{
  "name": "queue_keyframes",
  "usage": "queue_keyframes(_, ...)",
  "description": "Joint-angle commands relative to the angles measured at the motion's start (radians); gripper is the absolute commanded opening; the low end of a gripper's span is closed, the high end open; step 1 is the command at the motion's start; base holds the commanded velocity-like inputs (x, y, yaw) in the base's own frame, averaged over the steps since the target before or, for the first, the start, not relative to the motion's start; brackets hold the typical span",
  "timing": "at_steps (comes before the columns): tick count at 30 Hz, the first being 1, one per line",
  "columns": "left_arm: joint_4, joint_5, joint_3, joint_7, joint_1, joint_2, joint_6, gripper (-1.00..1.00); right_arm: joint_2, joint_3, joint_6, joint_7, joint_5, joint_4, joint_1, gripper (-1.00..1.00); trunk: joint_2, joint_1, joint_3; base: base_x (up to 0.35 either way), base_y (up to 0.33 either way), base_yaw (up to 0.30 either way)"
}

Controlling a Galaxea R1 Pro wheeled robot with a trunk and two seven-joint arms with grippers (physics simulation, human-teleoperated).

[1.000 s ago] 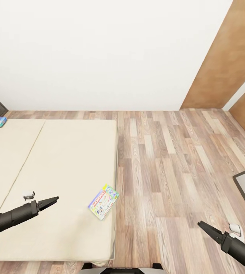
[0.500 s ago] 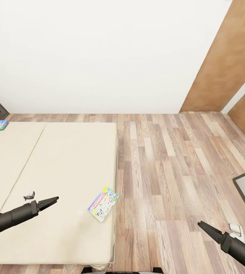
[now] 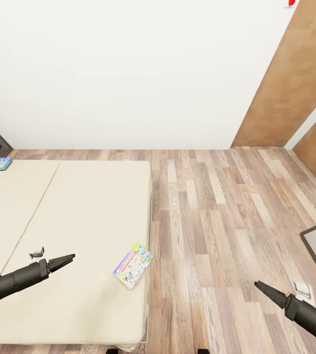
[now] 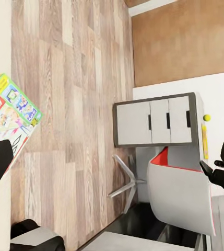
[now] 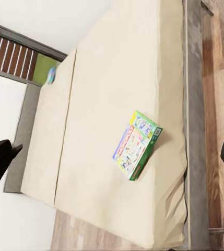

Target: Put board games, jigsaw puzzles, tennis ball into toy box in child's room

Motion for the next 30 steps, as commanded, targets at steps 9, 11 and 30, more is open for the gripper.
queue_keyframes(9, -0.001, -0.010, 0.003, -0.009, -0.001, 0.002, 0.010, 1.00, 0.003, 0.011, 0.199, -0.170, -0.005, -0.077, -0.034, 1.00, -0.002, 0.001, -0.001, 0.000, 0.000, 0.000)
queue_keyframes(11, -0.001, -0.010, 0.003, -0.009, -0.001, 0.002, 0.010, 1.00, 0.008, 0.016, 0.217, -0.210, -0.008, -0.088, -0.038, 1.00, -0.002, 0.001, -0.001, 0.000, 0.000, 0.000)
queue_keyframes(30, -0.001, -0.010, 0.001, -0.009, -0.001, -0.002, 0.010, 1.00, 0.039, 0.028, 0.239, -0.121, -0.038, -0.185, -0.031, 1.00, -0.002, 0.001, 0.004, 0.000, 0.000, -0.016)
